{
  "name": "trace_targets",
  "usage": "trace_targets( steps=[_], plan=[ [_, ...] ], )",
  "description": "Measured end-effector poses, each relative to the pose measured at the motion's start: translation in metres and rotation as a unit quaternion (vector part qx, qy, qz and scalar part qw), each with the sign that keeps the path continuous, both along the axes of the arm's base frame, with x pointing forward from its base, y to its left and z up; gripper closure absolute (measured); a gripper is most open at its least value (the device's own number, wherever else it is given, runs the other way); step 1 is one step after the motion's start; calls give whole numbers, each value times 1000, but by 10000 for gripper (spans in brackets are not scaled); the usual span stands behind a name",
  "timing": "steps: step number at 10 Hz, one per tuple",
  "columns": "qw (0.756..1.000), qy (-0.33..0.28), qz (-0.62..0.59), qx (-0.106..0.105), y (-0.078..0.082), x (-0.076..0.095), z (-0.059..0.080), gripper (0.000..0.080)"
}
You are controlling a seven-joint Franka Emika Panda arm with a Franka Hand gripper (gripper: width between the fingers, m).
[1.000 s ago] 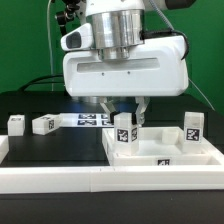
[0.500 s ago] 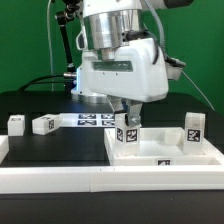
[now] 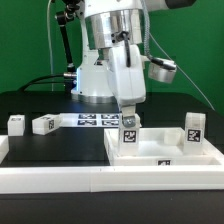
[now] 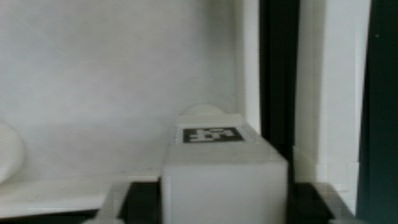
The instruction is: Assemble square table
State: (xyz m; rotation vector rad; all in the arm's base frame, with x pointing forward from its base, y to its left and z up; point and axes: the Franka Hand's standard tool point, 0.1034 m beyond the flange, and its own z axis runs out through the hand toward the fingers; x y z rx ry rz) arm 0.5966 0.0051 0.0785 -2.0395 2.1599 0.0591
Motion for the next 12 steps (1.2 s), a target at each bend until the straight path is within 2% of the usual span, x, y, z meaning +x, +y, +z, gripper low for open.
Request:
trace_targets(
  steps=[5,9,12],
  plan=[
    [991,11,-131,10,-5,2,0,506],
    [963,4,-268,3,-20,0,0,499],
    [959,6,-285,2,-22,-2,-1,481]
  ],
)
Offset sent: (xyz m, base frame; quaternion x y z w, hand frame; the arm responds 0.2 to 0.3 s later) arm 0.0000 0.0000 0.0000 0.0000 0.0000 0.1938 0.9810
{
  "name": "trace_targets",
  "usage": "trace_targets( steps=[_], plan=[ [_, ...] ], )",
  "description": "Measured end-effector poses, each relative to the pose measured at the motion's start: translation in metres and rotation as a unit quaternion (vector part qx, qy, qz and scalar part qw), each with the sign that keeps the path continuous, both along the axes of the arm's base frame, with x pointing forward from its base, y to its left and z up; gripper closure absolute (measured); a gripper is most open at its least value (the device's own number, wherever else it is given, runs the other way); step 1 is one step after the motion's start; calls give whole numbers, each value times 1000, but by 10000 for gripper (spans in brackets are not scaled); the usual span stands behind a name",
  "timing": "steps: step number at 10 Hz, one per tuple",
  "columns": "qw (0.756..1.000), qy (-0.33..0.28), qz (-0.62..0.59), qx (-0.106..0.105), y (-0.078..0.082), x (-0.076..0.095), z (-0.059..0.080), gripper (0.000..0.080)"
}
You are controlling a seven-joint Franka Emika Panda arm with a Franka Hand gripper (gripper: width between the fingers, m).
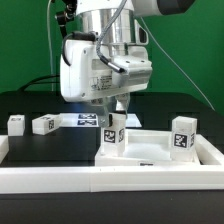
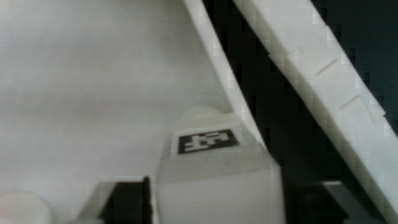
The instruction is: Assemble square table
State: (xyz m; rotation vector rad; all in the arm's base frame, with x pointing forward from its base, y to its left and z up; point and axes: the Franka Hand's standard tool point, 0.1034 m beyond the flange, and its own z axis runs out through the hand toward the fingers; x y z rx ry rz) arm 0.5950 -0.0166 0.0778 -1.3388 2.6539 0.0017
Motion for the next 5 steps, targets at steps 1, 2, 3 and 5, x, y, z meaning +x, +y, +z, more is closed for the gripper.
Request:
trace_targets(
  steps=[1,2,3,5],
  plan=[
    [1000,0,4,-1,1,0,0,282],
    [1000,-2,11,-1,5,1,2,282],
    [1000,-6,25,0,11,2,7,178],
    [999,-14,46,4,23,-6,20,158]
  ],
)
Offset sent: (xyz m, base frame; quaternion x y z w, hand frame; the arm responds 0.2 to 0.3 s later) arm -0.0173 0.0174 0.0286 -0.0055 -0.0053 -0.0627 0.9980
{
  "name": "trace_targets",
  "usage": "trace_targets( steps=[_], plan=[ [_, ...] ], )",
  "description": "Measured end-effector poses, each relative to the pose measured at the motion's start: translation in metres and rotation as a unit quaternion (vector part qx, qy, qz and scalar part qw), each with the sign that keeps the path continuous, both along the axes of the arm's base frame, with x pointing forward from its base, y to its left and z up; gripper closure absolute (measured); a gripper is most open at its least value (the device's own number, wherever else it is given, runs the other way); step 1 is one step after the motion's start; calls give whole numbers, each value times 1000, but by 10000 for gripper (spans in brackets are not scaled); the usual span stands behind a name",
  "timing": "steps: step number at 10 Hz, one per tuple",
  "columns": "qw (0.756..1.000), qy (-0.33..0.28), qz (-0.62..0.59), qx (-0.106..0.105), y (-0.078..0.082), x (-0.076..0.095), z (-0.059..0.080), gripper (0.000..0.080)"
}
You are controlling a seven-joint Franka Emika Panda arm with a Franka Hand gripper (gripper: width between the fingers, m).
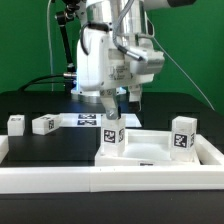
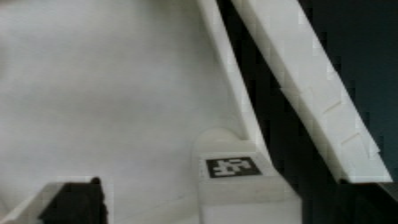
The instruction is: Assemble square table
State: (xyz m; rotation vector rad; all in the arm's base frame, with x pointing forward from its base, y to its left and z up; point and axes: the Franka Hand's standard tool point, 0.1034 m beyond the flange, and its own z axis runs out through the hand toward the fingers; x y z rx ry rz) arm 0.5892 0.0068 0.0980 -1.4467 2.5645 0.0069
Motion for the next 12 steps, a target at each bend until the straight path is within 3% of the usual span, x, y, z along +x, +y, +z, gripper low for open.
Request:
trace_targets(
  steps=[3,12],
  plan=[
    [999,1,33,3,12,-14,6,151],
    [999,3,54,-3,13,-17,0,151]
  ],
)
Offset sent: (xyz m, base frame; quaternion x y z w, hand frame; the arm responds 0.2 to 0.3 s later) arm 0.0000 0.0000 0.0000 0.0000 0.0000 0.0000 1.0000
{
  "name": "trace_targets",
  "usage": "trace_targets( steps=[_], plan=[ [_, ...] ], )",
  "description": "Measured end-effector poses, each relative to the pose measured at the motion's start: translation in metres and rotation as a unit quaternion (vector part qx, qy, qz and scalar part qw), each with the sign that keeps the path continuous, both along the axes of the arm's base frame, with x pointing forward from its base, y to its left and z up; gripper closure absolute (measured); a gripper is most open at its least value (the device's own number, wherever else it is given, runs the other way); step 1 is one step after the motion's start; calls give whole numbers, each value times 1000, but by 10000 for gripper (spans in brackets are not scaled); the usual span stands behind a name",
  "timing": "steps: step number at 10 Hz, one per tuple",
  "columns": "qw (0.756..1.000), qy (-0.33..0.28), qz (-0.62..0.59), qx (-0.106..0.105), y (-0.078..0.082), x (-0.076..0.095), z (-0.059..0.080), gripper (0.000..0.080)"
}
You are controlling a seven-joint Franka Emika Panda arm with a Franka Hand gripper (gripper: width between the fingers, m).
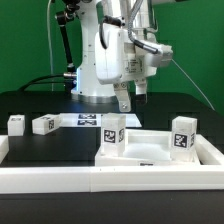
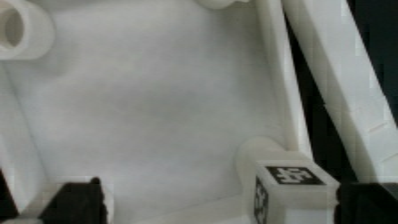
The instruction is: Assemble square table
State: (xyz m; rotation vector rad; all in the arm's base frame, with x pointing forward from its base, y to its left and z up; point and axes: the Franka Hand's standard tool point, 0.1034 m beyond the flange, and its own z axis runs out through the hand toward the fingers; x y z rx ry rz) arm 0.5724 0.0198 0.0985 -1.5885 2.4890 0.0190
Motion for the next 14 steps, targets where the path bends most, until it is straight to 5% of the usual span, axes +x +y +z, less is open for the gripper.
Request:
trace_targets(
  steps=[5,9,12,14],
  plan=[
    [995,-7,104,-7,30,-11,-4,151],
    [994,-5,109,-9,31,-13,-7,151],
    [991,6,133,-23,51,-45,-25,151],
    [990,11,139,-26,55,-50,-31,151]
  ],
)
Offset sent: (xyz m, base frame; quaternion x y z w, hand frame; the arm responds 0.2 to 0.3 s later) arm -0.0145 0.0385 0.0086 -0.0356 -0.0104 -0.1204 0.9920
